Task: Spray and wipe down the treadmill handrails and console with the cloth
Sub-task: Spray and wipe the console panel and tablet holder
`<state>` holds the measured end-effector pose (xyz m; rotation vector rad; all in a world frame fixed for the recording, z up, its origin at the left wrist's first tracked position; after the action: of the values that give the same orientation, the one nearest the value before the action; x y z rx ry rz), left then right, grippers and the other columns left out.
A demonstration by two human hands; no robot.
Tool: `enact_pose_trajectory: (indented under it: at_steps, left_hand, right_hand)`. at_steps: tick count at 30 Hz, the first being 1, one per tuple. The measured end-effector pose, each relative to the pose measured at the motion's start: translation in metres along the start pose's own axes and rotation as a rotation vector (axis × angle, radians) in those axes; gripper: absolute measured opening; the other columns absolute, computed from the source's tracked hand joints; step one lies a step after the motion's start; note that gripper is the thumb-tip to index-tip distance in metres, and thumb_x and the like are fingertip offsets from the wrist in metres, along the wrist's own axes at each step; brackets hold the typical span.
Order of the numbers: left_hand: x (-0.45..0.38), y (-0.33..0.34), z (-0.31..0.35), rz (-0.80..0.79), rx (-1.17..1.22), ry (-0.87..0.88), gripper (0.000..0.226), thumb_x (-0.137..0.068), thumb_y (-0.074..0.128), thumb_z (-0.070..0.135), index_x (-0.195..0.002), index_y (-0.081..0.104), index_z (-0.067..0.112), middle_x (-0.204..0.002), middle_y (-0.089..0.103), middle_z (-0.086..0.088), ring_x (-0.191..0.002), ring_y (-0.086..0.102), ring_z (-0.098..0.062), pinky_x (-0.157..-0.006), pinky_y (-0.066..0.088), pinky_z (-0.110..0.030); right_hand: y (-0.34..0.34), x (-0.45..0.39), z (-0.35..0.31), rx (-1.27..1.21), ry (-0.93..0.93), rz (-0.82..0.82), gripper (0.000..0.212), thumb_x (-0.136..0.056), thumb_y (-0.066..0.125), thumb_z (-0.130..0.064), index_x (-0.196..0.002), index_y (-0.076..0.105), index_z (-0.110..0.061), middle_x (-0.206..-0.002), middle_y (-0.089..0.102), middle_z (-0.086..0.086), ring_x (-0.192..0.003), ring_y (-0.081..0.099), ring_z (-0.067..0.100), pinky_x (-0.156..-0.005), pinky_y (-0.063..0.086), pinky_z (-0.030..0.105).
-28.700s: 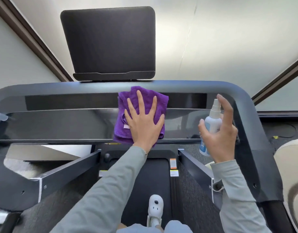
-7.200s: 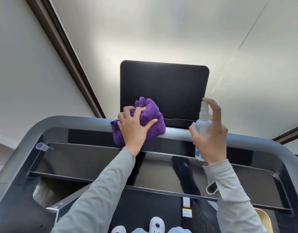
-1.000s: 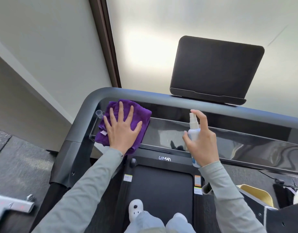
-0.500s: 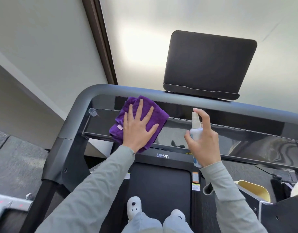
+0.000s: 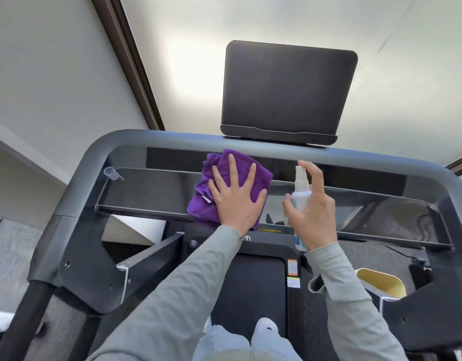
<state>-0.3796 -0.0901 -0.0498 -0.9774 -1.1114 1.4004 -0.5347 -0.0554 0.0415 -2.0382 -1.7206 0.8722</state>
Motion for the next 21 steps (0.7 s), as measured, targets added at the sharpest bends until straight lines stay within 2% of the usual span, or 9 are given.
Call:
enact_pose_trajectory:
  at_steps: [2,4,8,11,16,21]
  left_hand:
    - [0.001,0.005,0.015,-0.029,0.004,0.06,0.067,-0.091,0.033,0.068,-0.151,0.012,0.047,-0.162,-0.016,-0.004,-0.146,-0.006,-0.046,-0.115,0.003,-0.062]
    - [-0.004,0.0,-0.003,-0.029,0.006,0.06,0.067,-0.09,0.031,0.071,-0.151,0.012,0.048,-0.162,-0.017,0.002,-0.147,-0.009,-0.042,-0.114,0.0,-0.065]
    - [-0.013,-0.021,-0.081,-0.009,0.02,-0.102,0.07,-0.09,0.034,0.071,-0.151,0.01,0.048,-0.162,-0.017,0.004,-0.147,-0.009,-0.042,-0.113,-0.001,-0.067]
    - [-0.012,-0.024,-0.093,-0.032,0.041,-0.153,0.07,-0.089,0.036,0.07,-0.151,0.01,0.049,-0.162,-0.019,0.004,-0.146,-0.01,-0.044,-0.115,0.001,-0.065]
    - [-0.006,-0.007,-0.022,0.007,0.019,-0.098,0.069,-0.092,0.032,0.069,-0.152,0.006,0.047,-0.162,-0.019,-0.002,-0.146,-0.009,-0.046,-0.116,0.004,-0.06]
    - [0.005,0.014,0.072,-0.003,0.039,0.049,0.06,-0.096,0.029,0.063,-0.151,0.011,0.047,-0.162,-0.017,-0.003,-0.145,-0.012,-0.047,-0.117,0.0,-0.059]
  right_hand:
    - [-0.01,-0.001,0.004,0.008,-0.014,0.007,0.068,-0.081,0.063,0.0,-0.137,0.039,-0.029,-0.063,0.057,0.005,-0.057,0.054,0.029,-0.064,0.046,0.03]
    - [-0.018,-0.004,0.008,0.016,-0.021,0.008,0.067,-0.08,0.063,0.0,-0.137,0.041,-0.028,-0.066,0.059,0.006,-0.059,0.055,0.03,-0.063,0.041,0.025]
    - [-0.023,-0.007,0.015,0.014,-0.001,0.023,0.066,-0.081,0.062,-0.002,-0.135,0.039,-0.032,-0.057,0.053,0.005,-0.057,0.052,0.03,-0.065,0.047,0.033]
    - [-0.028,-0.001,0.022,0.001,0.01,0.049,0.065,-0.08,0.062,0.0,-0.136,0.043,-0.026,-0.059,0.054,0.007,-0.055,0.05,0.029,-0.063,0.046,0.034]
    - [-0.038,0.008,0.039,-0.012,0.051,0.028,0.065,-0.081,0.063,-0.001,-0.138,0.043,-0.025,-0.061,0.052,0.009,-0.057,0.052,0.034,-0.065,0.05,0.041]
    - [-0.063,0.006,0.055,0.008,0.051,0.049,0.068,-0.081,0.064,-0.003,-0.134,0.037,-0.036,-0.063,0.053,0.003,-0.055,0.054,0.029,-0.062,0.051,0.038]
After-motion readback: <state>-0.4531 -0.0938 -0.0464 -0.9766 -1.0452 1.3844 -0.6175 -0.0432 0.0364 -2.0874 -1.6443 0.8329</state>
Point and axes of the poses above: each hand's wrist, its own x-axis away from the middle knuckle, its own y-axis out of the palm, z = x × y, the point moved 8 cm from there along -x, towards the middle knuckle
